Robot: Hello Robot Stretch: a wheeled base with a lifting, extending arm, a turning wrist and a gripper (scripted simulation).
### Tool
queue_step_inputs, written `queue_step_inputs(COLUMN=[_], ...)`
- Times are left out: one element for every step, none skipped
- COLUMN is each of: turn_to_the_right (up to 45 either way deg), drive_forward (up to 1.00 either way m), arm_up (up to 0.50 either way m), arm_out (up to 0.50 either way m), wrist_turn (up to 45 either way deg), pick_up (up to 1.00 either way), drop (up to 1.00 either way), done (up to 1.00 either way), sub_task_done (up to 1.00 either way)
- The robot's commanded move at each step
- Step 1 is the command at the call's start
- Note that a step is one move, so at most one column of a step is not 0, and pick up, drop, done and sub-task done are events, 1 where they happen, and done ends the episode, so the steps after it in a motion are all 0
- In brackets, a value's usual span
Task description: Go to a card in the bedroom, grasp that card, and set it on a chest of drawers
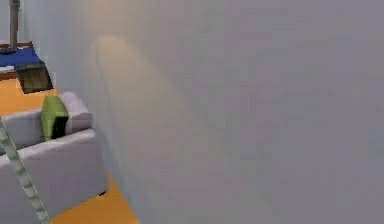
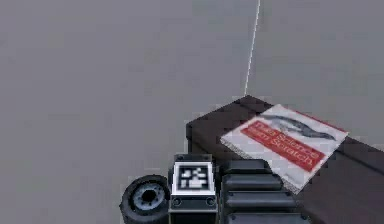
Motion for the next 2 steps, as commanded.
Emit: queue_step_inputs(turn_to_the_right=[42.0,0.0], drive_forward=[0.0,0.0], arm_up=[0.0,0.0], arm_out=[0.0,0.08], wrist_turn=[0.0,0.0], pick_up=[0.0,0.0], drop=[0.0,0.0], done=[0.0,0.0], sub_task_done=[0.0,0.0])
